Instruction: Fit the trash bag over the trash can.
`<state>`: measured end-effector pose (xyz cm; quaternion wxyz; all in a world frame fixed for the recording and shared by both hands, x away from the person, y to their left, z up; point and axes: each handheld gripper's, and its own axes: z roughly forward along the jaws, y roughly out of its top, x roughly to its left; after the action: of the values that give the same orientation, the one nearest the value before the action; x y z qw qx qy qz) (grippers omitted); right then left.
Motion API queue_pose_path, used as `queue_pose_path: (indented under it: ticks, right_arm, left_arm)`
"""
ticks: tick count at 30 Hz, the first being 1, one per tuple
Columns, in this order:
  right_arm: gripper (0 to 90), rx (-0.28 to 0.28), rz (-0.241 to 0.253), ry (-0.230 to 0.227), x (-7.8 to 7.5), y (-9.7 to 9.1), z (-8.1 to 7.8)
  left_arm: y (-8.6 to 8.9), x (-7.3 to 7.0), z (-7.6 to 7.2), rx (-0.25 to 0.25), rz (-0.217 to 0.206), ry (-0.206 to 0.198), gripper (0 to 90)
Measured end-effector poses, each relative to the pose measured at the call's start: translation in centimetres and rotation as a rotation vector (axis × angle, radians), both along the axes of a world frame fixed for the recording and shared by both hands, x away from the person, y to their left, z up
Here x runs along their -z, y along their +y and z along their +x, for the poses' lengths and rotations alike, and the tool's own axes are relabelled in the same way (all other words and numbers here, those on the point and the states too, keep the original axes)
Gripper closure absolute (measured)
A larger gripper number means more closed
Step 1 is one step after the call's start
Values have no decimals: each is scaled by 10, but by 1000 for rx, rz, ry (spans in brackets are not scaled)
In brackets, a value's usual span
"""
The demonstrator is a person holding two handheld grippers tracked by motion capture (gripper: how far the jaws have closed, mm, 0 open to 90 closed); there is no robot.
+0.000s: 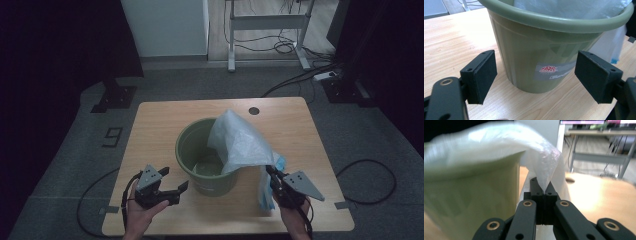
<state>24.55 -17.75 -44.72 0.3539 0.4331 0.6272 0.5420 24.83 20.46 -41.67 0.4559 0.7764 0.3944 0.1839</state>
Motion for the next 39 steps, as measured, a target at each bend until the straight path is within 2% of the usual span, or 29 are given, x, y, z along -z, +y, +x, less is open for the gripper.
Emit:
queue_pose_path:
  ticks: [6, 7, 8, 11, 14, 15, 16, 19, 21, 22, 30, 34, 39]
  right_arm:
    - [891, -48, -7, -73, -45, 2, 4]
    - [891, -48, -7, -73, -45, 2, 4]
    - [892, -58, -11, -86, -51, 4, 4]
    - [891, -116, -37, -123, -75, 19, 6]
    - [891, -161, -71, -141, -89, 35, 7]
    - [891, -161, -71, -141, -89, 35, 7]
    - [891, -194, -93, -148, -95, 45, 8]
    - [891, -233, -108, -143, -99, 57, 9]
    - [891, -240, -114, -139, -99, 60, 10]
    - [891, -252, -118, -121, -97, 64, 12]
    - [891, -273, -118, -58, -88, 67, 22]
    - [891, -283, -111, -40, -87, 69, 26]
    - [891, -299, -107, -31, -88, 72, 29]
  left_arm:
    - [-4, -7, -3, 11, -5, -21, 177]
    - [-4, -7, -3, 11, -5, -21, 177]
    - [-5, -9, -4, 12, -5, -27, 177]
    - [-7, -15, -8, 8, -13, -49, 177]
    - [-9, -21, -11, 13, -19, -67, 177]
    - [-9, -21, -11, 13, -19, -67, 176]
    - [-11, -25, -13, 19, -24, -79, 177]
    - [-15, -31, -15, 36, -35, -93, 177]
    - [-17, -33, -16, 42, -35, -98, 177]
    - [-20, -35, -15, 49, -30, -104, 178]
    - [-36, -41, -7, 69, -24, -112, 183]
    - [-45, -43, -2, 78, -20, -115, 184]
    - [-47, -41, 2, 69, -14, -112, 188]
